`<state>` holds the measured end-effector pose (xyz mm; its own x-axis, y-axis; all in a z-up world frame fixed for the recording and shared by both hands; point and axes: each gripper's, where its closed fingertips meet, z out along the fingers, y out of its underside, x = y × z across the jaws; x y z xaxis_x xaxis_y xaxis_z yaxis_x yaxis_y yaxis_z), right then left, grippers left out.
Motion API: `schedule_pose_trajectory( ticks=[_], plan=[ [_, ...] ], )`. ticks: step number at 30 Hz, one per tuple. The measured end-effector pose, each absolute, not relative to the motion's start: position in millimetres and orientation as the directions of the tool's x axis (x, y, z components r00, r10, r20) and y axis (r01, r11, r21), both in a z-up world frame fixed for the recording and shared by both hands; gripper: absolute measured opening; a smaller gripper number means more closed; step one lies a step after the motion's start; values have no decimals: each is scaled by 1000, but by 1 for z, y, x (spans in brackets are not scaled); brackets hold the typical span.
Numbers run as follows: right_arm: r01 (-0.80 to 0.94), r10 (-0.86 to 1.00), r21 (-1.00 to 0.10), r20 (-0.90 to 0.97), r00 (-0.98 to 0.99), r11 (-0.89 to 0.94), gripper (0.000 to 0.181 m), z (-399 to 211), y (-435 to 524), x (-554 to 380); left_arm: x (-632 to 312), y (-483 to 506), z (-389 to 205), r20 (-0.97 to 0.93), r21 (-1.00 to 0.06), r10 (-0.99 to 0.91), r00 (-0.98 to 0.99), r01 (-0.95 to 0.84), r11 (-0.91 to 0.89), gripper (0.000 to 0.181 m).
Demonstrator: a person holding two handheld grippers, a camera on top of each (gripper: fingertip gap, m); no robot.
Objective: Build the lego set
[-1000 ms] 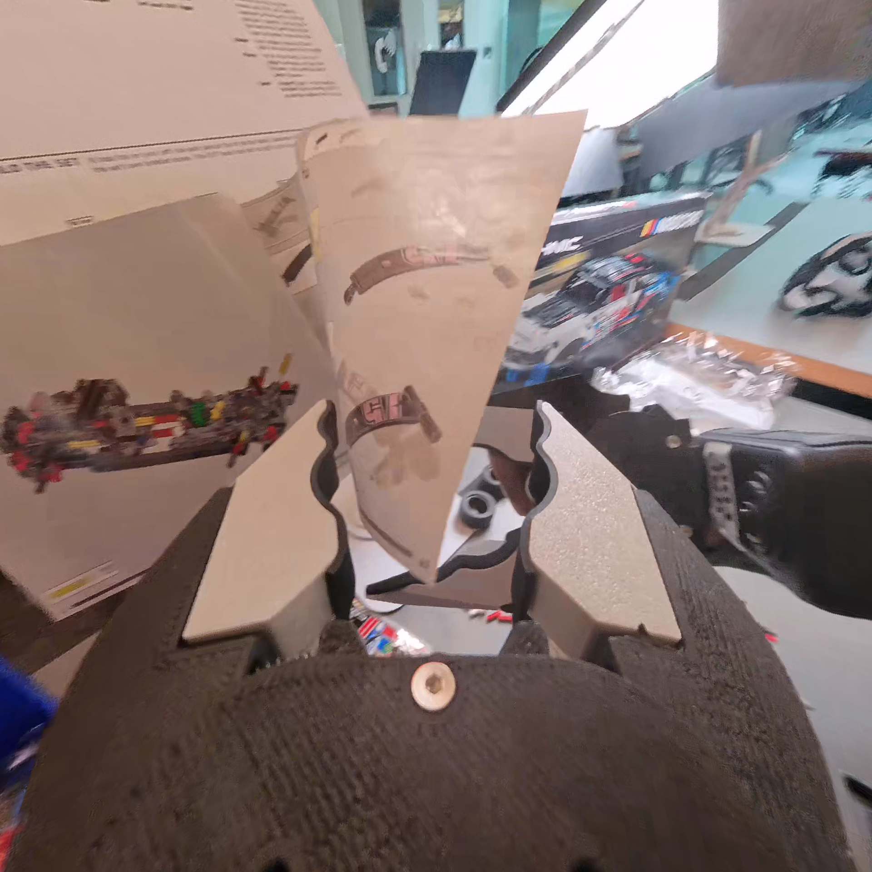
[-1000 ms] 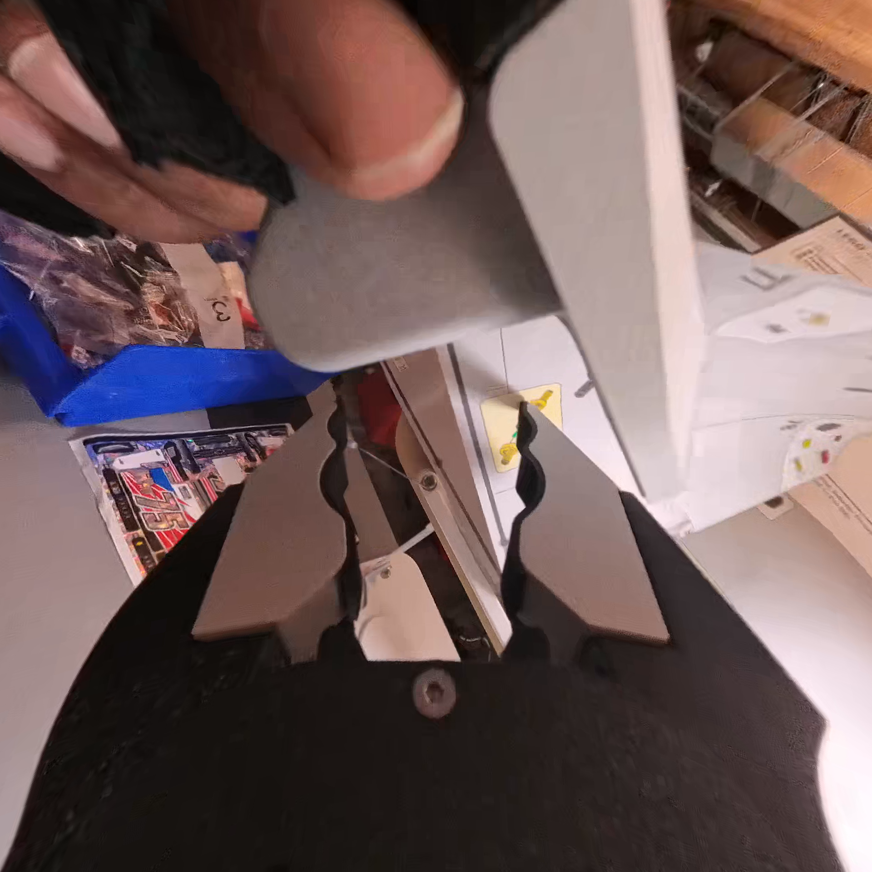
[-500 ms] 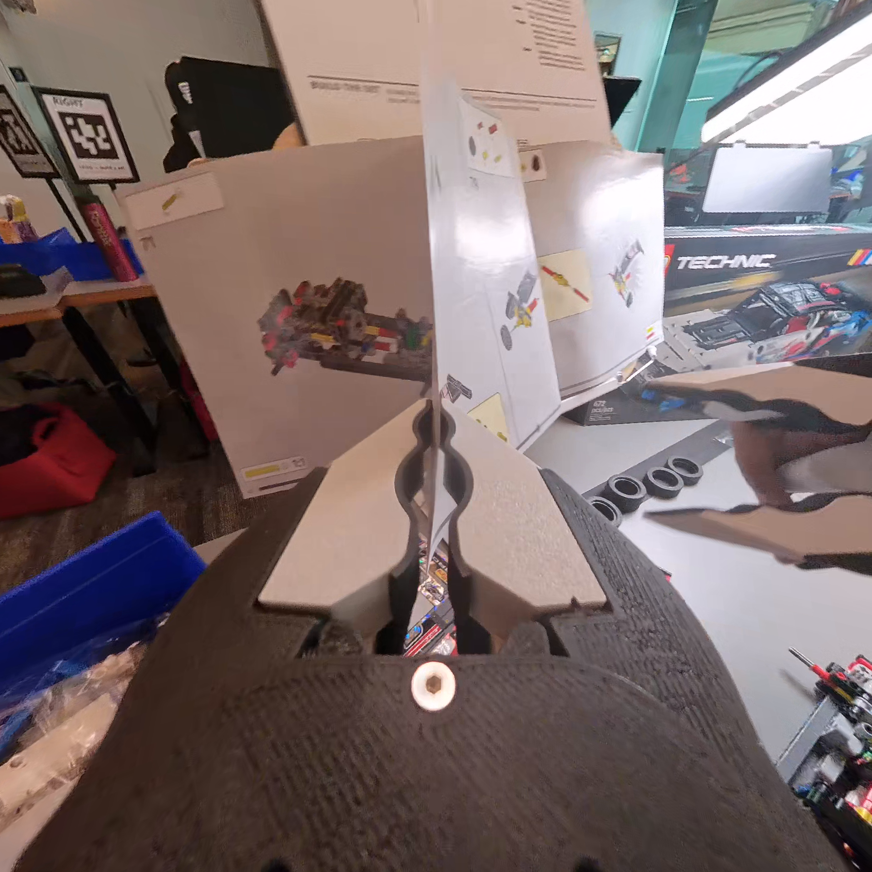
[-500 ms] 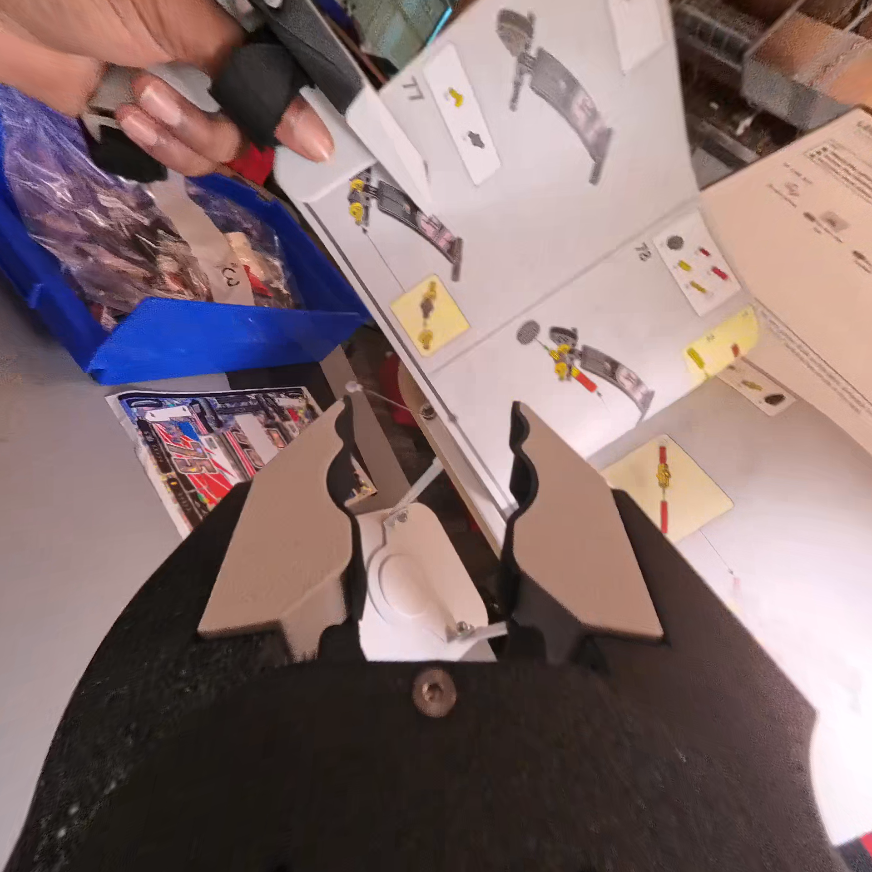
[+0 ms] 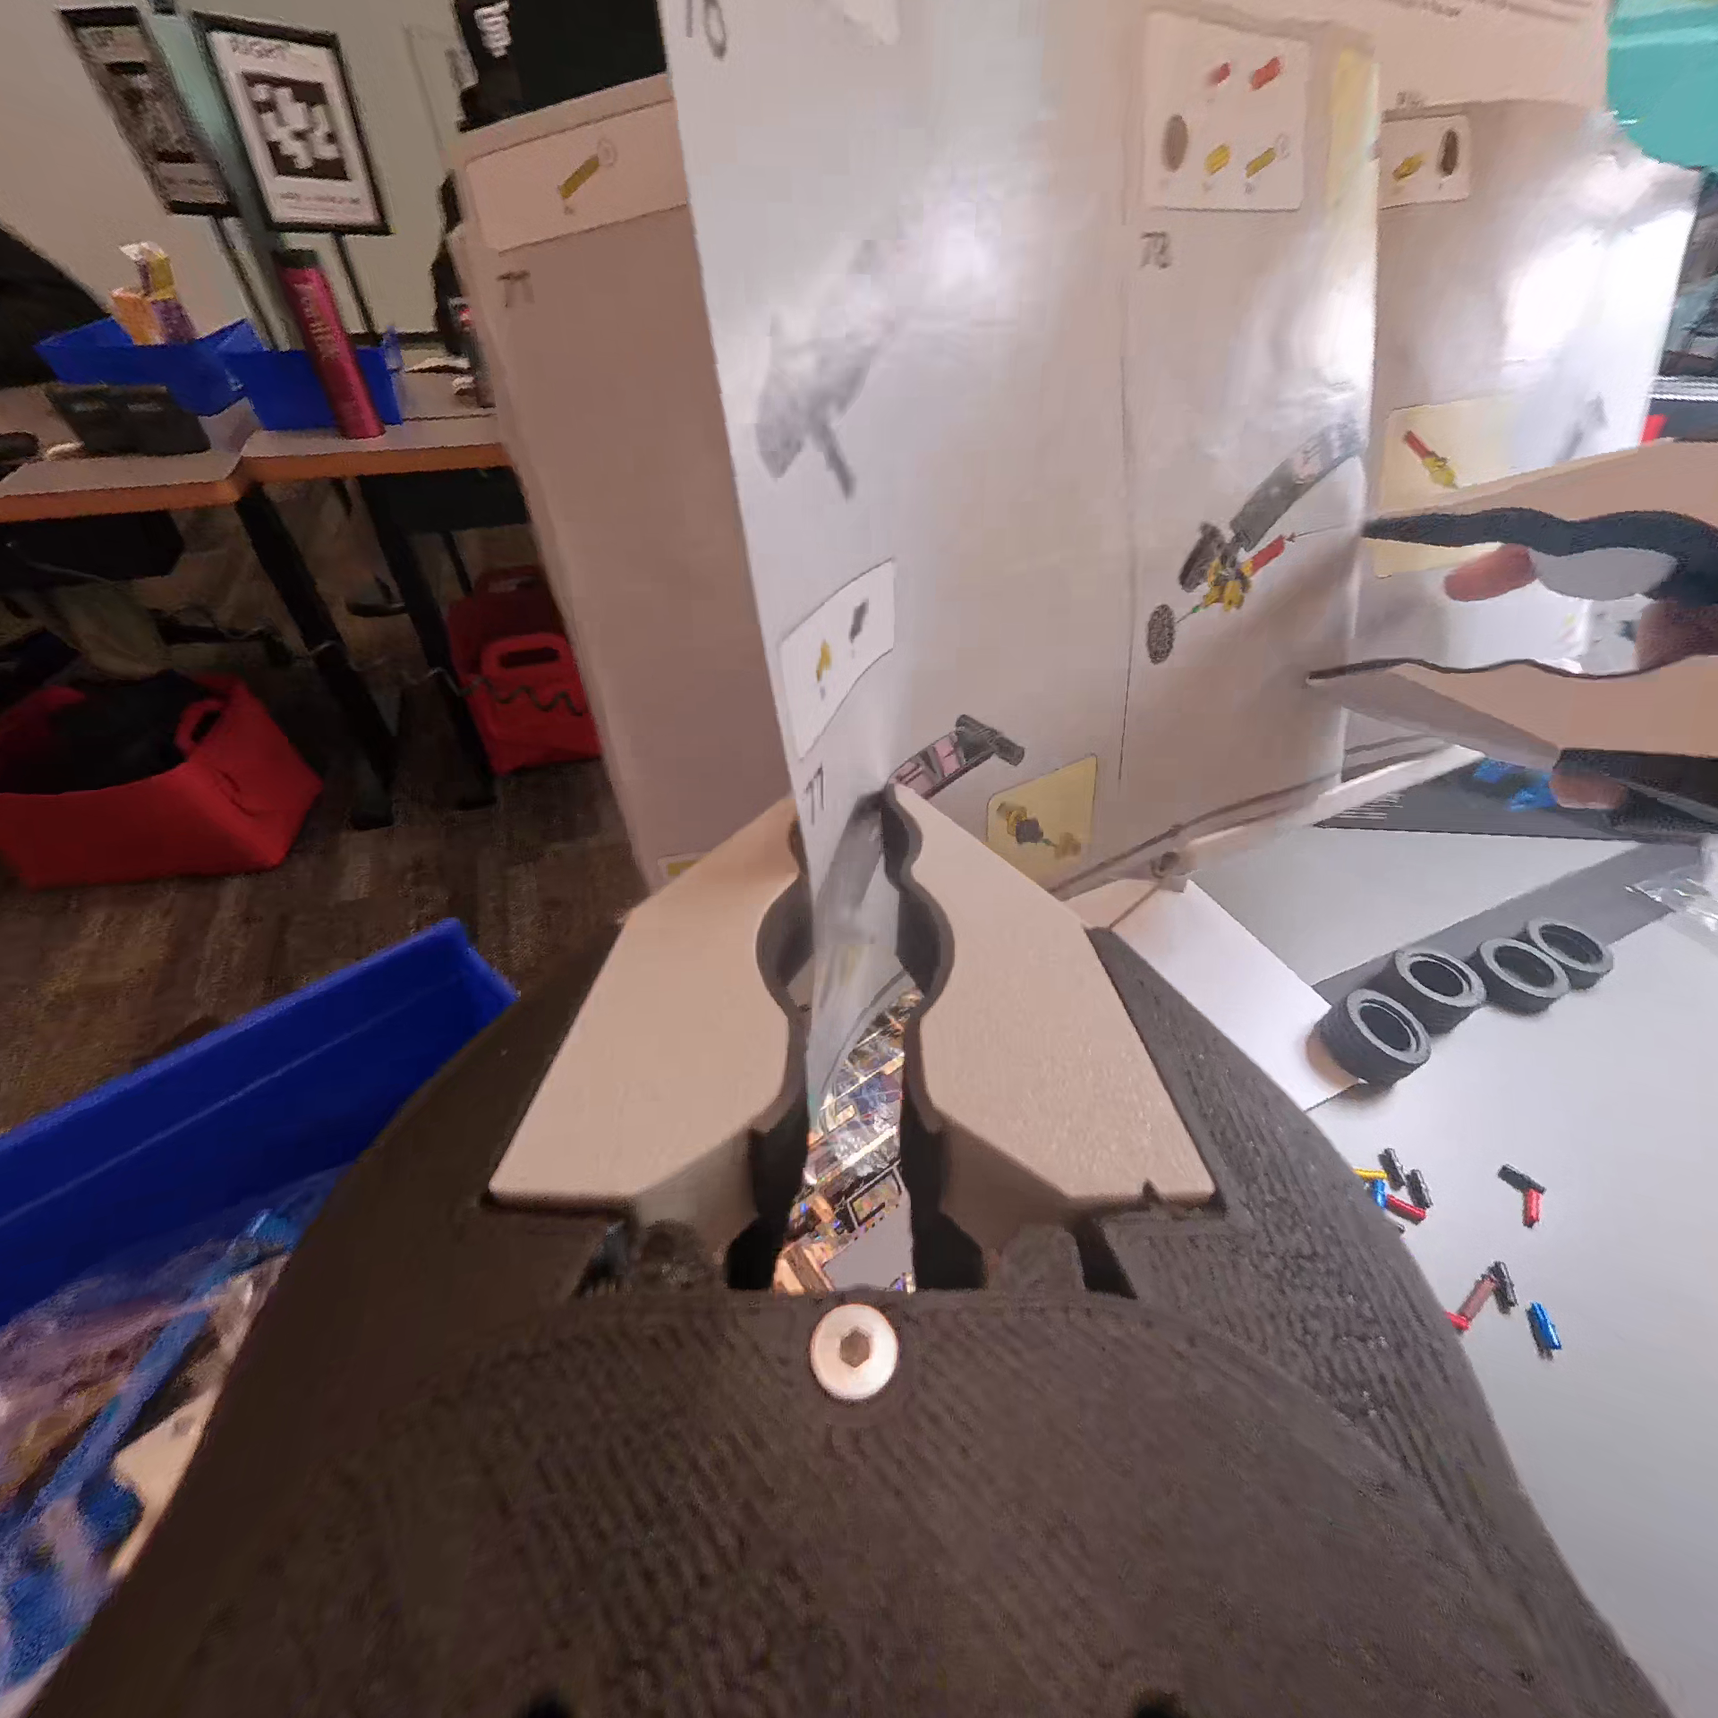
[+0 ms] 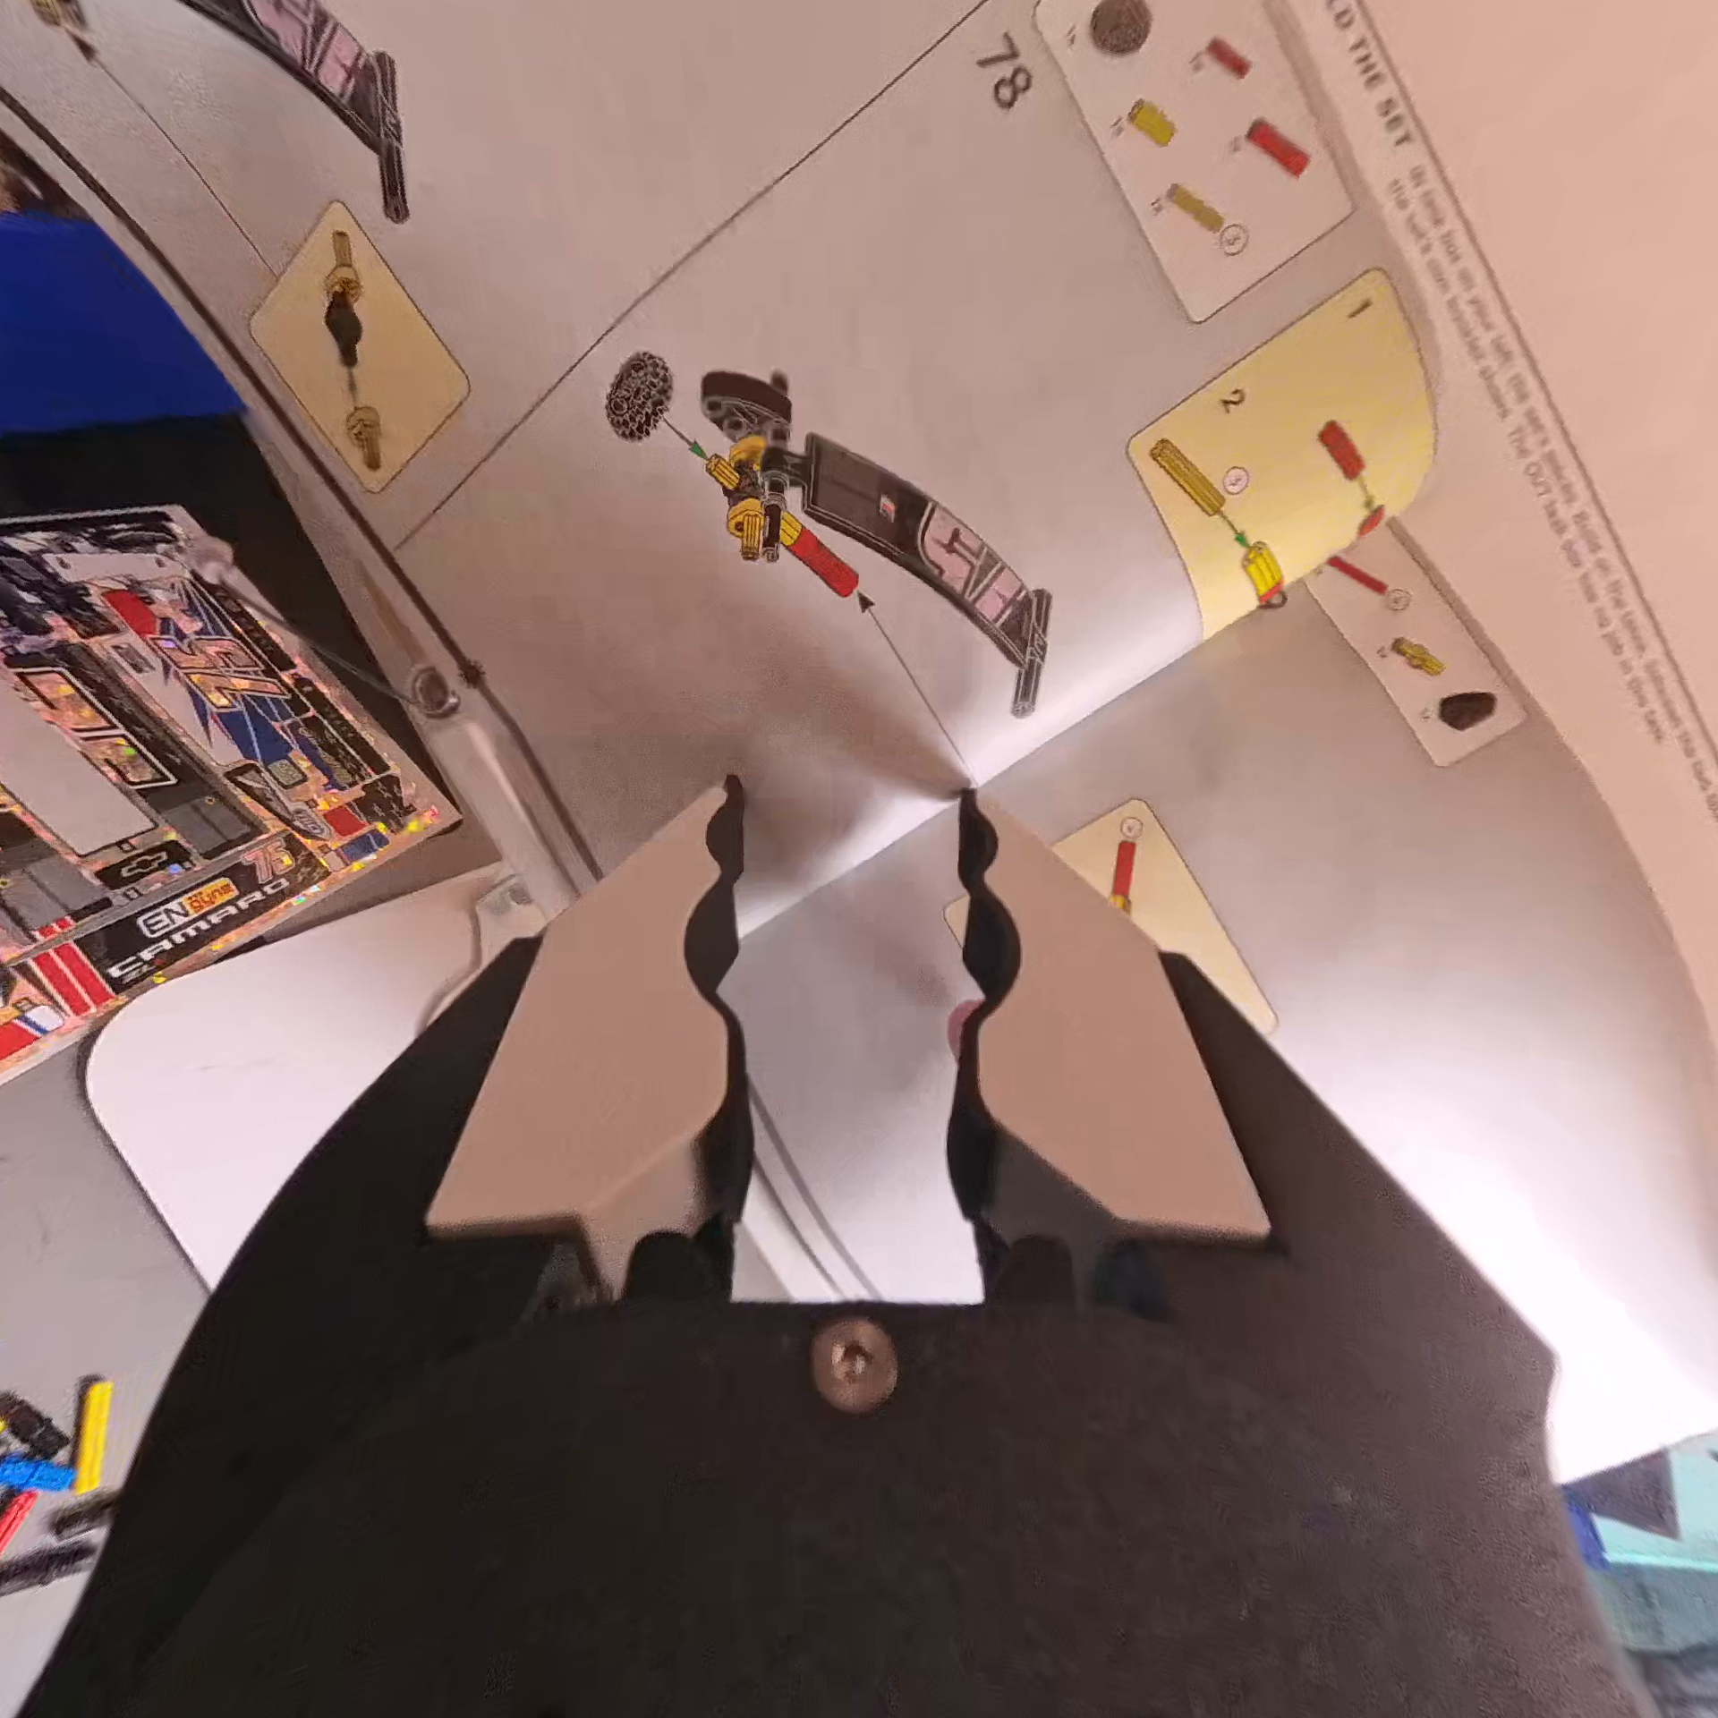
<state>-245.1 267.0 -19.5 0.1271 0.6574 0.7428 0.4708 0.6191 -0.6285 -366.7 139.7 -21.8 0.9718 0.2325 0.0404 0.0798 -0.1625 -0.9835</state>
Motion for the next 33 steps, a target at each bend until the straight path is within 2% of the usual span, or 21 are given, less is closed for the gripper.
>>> schedule_pose_trajectory(
  ticks=[2,4,5,8,11,15,17,22,25,29,33],
  plan=[
    [505,635,-605,760,138,615,44,-20,269,-250,-371,126,-19,71,-986,314,947,115,-122,25],
    [522,622,-594,769,146,612,44,-20,269,-251,-360,113,-15,120,-989,346,931,144,-45,33],
    [523,619,-593,771,149,613,44,-20,268,-251,-350,108,-18,161,-984,336,928,178,-19,39],
    [526,612,-586,777,149,616,43,-19,267,-250,-296,115,-45,376,-924,175,910,383,-9,40],
    [550,621,-584,770,145,596,44,-19,267,-251,-258,136,-85,598,-798,87,797,602,-32,45],
    [555,635,-590,760,136,587,43,-19,267,-249,-257,162,-114,857,-516,30,515,853,85,50],
    [548,641,-595,756,132,588,44,-20,268,-249,-266,171,-116,912,-402,-9,409,901,166,54],
    [538,655,-601,747,115,591,44,-20,268,-249,-300,179,-118,949,-288,-36,314,905,312,57],
    [540,652,-594,751,107,596,44,-20,268,-249,-321,183,-124,954,-278,-7,299,894,350,49],
    [537,651,-594,752,107,598,44,-20,268,-249,-331,185,-117,954,-261,-47,297,896,358,19],
    [541,650,-591,753,104,598,44,-20,268,-249,-331,176,-98,929,-310,-70,362,870,384,10]
  ],
)
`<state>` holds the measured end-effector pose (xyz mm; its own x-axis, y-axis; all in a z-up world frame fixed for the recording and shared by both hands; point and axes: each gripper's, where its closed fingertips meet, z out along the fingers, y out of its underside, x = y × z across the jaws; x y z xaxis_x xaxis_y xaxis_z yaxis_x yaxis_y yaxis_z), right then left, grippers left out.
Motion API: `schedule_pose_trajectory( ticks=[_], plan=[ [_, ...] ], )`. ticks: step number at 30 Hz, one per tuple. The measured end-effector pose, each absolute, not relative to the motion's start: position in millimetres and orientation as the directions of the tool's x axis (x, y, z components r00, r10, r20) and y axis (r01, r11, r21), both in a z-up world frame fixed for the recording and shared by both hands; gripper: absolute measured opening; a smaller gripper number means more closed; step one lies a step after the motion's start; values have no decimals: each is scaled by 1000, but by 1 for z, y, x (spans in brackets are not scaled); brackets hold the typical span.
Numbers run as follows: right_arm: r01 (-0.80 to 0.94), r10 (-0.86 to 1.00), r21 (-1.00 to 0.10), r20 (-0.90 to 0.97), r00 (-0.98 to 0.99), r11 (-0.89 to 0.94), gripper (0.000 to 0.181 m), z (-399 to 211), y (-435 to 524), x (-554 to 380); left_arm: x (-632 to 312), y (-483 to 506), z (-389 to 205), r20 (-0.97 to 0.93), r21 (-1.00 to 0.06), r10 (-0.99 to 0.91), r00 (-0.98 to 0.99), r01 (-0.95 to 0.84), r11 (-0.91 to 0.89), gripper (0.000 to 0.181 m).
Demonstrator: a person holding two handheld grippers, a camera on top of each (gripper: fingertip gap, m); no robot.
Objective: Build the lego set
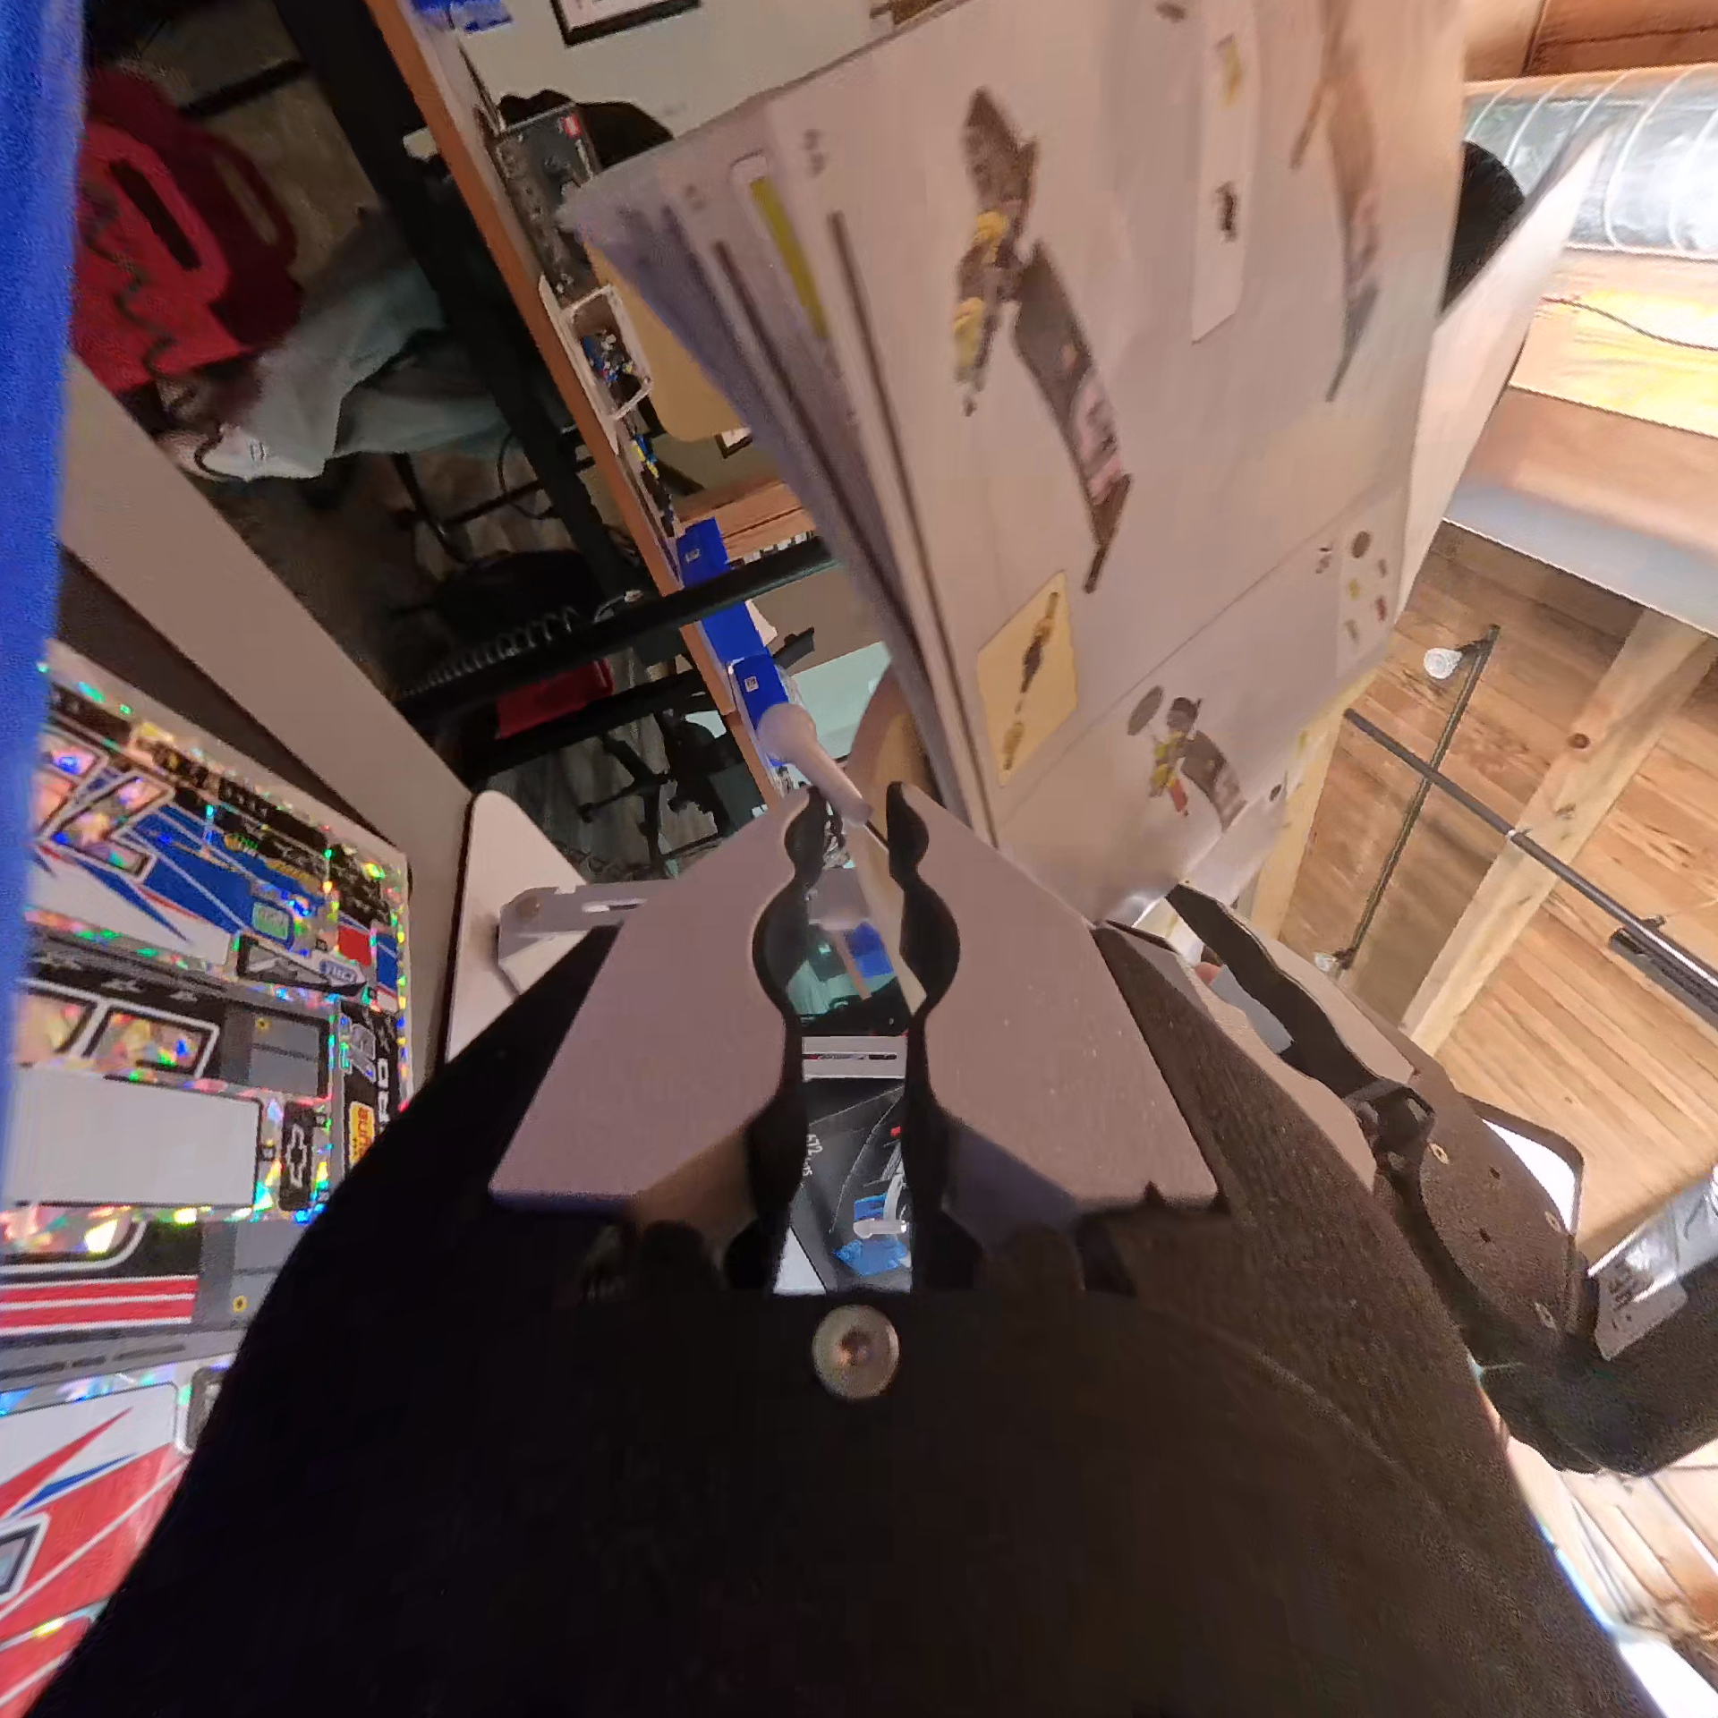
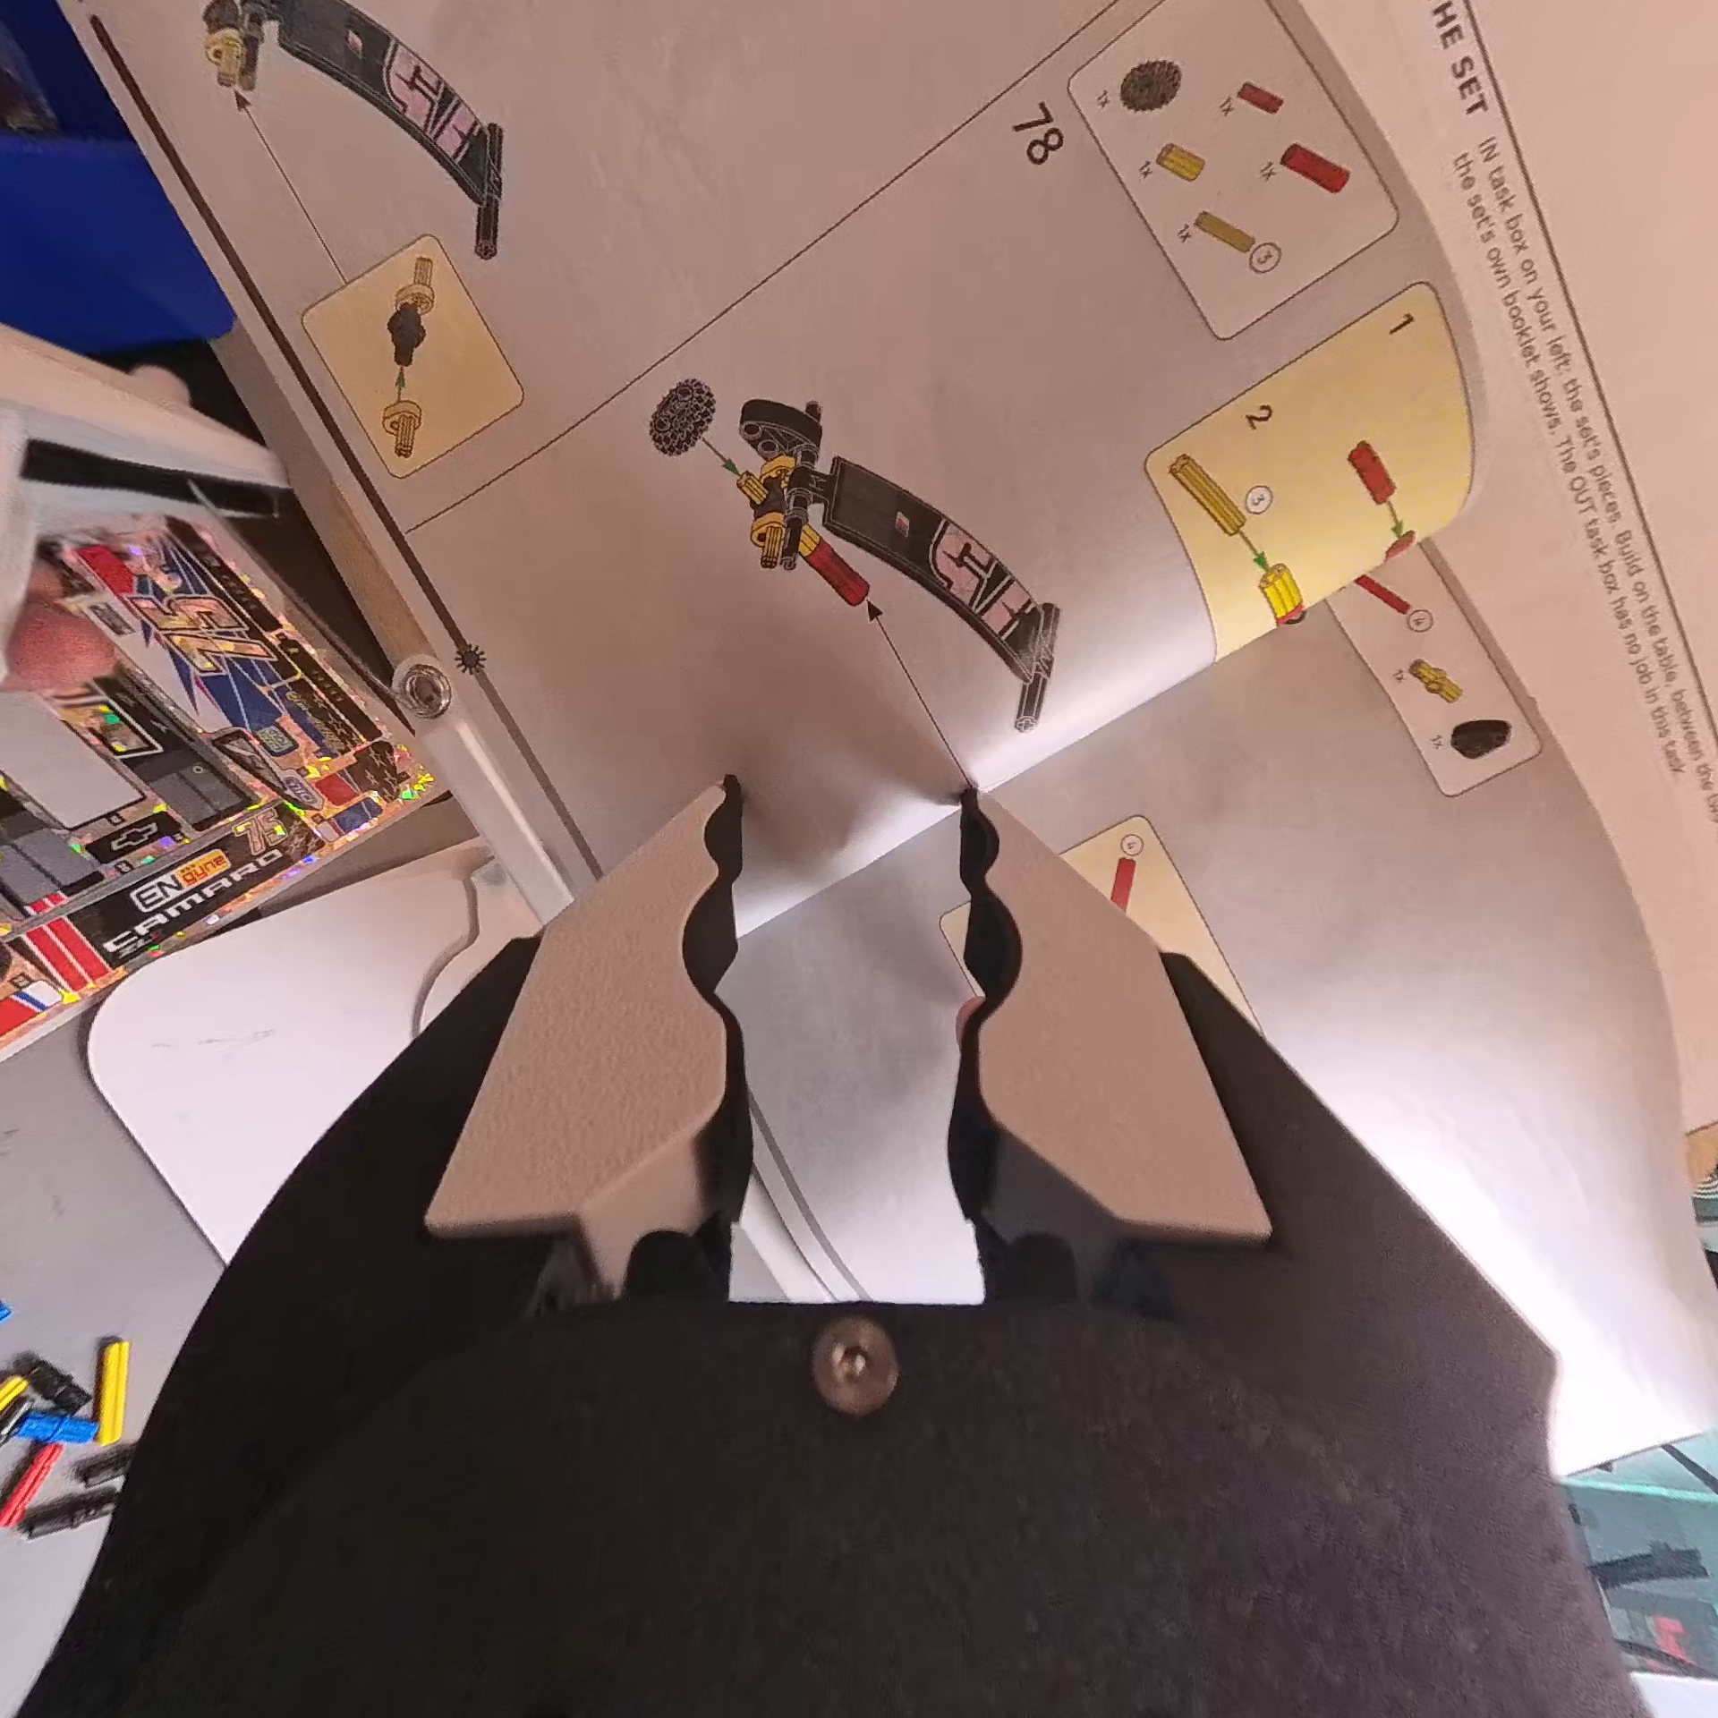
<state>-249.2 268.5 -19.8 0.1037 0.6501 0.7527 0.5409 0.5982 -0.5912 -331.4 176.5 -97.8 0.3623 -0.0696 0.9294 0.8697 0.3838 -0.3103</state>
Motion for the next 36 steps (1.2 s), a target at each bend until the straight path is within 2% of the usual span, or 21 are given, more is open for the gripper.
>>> schedule_pose_trajectory(
  ticks=[2,4,9,13,17,20,23,25,28,30,32,36],
  plan=[
    [546,650,-588,754,101,597,44,-20,269,-250,-330,172,-85,908,-361,-57,415,844,397,7],
    [551,652,-588,751,101,592,44,-20,269,-250,-326,169,-71,856,-475,-1,517,787,393,6],
    [551,658,-594,746,104,586,44,-20,269,-250,-324,178,-55,732,-668,90,676,686,288,5],
    [540,669,-608,736,107,582,45,-19,269,-251,-306,196,-35,503,-861,88,860,491,130,0],
    [537,680,-614,727,98,579,47,-19,270,-252,-288,217,-29,201,-977,83,976,206,-55,0],
    [538,689,-617,719,89,574,49,-18,270,-252,-267,231,-33,-28,-986,11,1000,-26,-164,0],
    [546,685,-604,725,72,581,49,-19,272,-250,-251,240,-43,-194,-952,-45,980,-199,-234,0],
    [548,674,-585,737,52,598,48,-21,272,-247,-249,241,-45,-266,-931,-61,962,-273,-244,0],
    [545,677,-586,734,46,599,48,-23,272,-241,-249,239,-46,-281,-920,-75,957,-291,-264,0],
    [517,709,-634,702,74,574,49,-20,269,-229,-249,237,-47,-311,-902,-73,948,-318,-290,3],
    [468,763,-719,633,134,514,48,-17,267,-206,-242,233,-46,-375,-878,-91,922,-385,-284,15],
    [415,828,-841,482,284,347,42,-43,289,-141,-223,230,-40,-462,-843,-114,879,-476,-251,10]
  ],
)
